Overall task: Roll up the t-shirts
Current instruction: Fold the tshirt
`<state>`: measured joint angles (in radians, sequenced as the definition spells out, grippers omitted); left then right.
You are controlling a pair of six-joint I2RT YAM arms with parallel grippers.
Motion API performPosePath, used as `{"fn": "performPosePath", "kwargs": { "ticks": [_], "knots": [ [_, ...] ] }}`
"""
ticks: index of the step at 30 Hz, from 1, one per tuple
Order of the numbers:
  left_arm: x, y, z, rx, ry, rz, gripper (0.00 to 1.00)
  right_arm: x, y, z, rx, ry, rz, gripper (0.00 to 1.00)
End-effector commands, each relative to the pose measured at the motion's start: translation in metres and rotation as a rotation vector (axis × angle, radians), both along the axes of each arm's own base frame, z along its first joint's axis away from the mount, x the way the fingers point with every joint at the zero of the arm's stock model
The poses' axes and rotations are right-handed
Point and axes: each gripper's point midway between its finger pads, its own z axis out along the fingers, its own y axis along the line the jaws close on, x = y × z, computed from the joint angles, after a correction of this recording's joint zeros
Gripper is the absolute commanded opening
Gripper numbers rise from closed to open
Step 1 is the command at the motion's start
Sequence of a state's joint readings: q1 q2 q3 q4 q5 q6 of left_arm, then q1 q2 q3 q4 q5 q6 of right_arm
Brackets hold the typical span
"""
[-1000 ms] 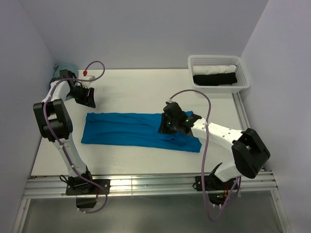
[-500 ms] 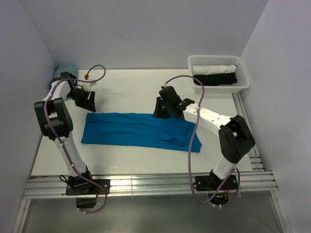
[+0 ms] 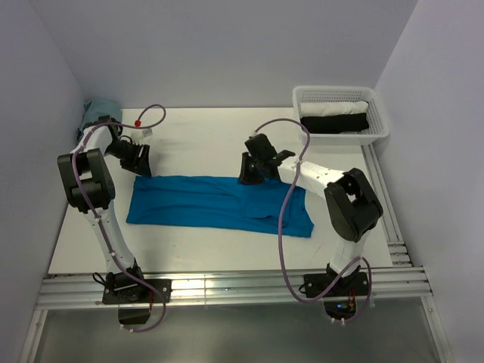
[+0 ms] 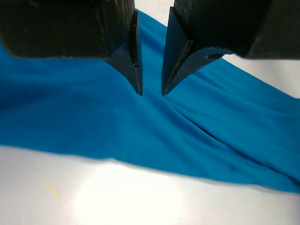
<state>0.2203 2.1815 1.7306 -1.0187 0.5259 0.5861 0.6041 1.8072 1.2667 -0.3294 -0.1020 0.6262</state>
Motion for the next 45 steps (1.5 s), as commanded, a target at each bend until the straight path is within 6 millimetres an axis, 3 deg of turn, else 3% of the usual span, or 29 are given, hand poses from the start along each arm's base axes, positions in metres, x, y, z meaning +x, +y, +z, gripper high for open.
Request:
{"fn": "performPosePath", "kwargs": {
  "ticks": [1,2,5,7,8,12,22,28,38,45],
  "knots": [
    [0.006,-0.002,0.019,-0.017,-0.044,-0.013,0.54,-0.011,-0.01,0.01,0.003,-0.028,-0.003,0.3],
    [0.004,-0.003,0.018,-0.015,-0.039,-0.014,0.53,-0.019,-0.015,0.001,-0.009,-0.01,-0.008,0.3],
    [0.001,-0.004,0.021,-0.017,-0.043,-0.017,0.44,-0.026,-0.022,-0.001,-0.009,-0.015,-0.024,0.3],
    [0.001,-0.004,0.022,-0.019,-0.044,-0.014,0.31,-0.033,-0.029,-0.007,-0.019,-0.004,-0.034,0.3],
    [0.003,-0.003,0.024,-0.016,-0.049,-0.013,0.19,-0.036,-0.032,-0.01,-0.023,-0.002,-0.039,0.3],
    [0.014,-0.004,0.035,-0.027,-0.095,0.008,0.0,-0.039,-0.037,-0.015,-0.037,0.004,-0.051,0.3],
    [0.053,0.0,0.097,-0.06,-0.346,0.089,0.0,-0.038,-0.053,-0.034,-0.093,0.03,-0.101,0.31],
    [0.056,0.007,0.098,-0.058,-0.366,0.078,0.0,-0.036,-0.068,-0.046,-0.12,0.042,-0.159,0.31],
    [0.017,0.024,0.083,-0.088,-0.351,-0.097,0.0,-0.033,-0.076,-0.052,-0.13,0.051,-0.186,0.31],
    [-0.028,0.017,0.067,-0.153,-0.255,-0.27,0.0,-0.036,-0.077,-0.048,-0.12,0.047,-0.182,0.31]
  ]
}}
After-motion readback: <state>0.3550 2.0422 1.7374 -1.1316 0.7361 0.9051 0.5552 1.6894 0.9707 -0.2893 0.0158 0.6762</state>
